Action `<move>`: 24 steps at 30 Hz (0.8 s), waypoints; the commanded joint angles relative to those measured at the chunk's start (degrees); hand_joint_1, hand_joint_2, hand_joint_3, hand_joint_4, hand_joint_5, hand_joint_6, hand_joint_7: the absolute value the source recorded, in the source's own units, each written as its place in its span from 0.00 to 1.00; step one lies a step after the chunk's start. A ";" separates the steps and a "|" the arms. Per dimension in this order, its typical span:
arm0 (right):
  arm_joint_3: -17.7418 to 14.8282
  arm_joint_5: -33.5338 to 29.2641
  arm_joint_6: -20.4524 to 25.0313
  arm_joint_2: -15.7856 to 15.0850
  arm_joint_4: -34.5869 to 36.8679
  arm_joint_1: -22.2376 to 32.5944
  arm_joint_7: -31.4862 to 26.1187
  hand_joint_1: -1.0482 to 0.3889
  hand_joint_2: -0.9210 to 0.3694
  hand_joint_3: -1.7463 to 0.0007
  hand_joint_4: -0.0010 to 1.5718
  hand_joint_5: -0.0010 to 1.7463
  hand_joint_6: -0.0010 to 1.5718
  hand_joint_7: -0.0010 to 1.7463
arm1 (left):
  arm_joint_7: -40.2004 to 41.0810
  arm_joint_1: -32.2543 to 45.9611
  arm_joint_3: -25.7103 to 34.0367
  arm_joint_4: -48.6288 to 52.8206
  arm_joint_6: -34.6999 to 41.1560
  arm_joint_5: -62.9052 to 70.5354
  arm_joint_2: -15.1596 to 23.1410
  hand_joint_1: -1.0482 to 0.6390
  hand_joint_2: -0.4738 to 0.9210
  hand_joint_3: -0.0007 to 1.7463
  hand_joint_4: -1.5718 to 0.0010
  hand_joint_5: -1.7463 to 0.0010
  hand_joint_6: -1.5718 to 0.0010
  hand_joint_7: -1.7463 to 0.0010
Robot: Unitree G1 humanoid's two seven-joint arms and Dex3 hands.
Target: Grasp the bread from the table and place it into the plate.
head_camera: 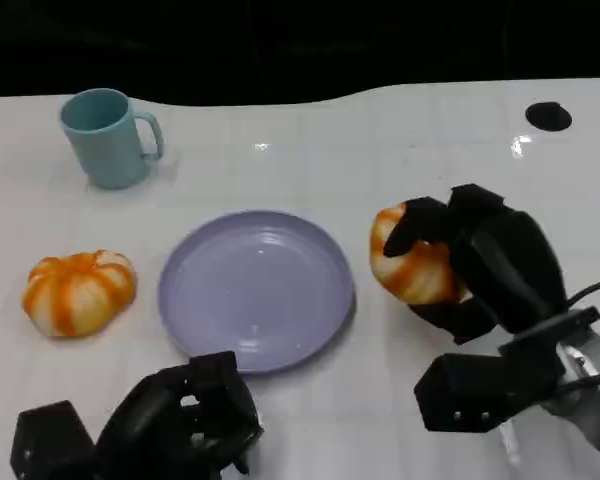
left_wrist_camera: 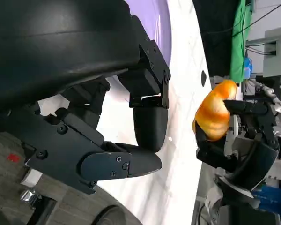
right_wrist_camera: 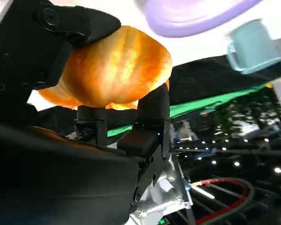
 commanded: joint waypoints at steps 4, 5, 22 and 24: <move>0.65 0.55 -1.78 4.48 2.97 -3.39 -0.12 0.70 0.58 0.15 0.64 1.00 0.56 0.88 | -0.51 0.21 0.33 0.13 -0.20 -0.26 1.26 0.30 0.80 0.39 0.50 0.00 0.51 0.20; 0.91 0.44 -1.93 5.18 3.66 -3.87 -0.20 0.70 0.58 0.14 0.64 1.00 0.56 0.87 | -0.60 0.31 0.35 0.02 -0.03 -0.43 1.22 0.31 0.80 0.39 0.50 0.00 0.51 0.20; 5.25 -1.32 0.15 15.99 17.07 -12.04 -2.81 0.66 0.53 0.15 0.63 1.00 0.49 1.00 | -0.74 1.33 -0.08 -1.17 0.12 -0.67 1.13 0.32 0.80 0.38 0.49 0.00 0.51 0.20; 5.39 -1.20 0.37 16.46 18.25 -12.88 -2.66 0.66 0.52 0.15 0.60 1.00 0.48 0.94 | -0.80 1.28 -0.04 -1.13 0.22 -0.86 1.06 0.32 0.80 0.38 0.49 0.00 0.51 0.20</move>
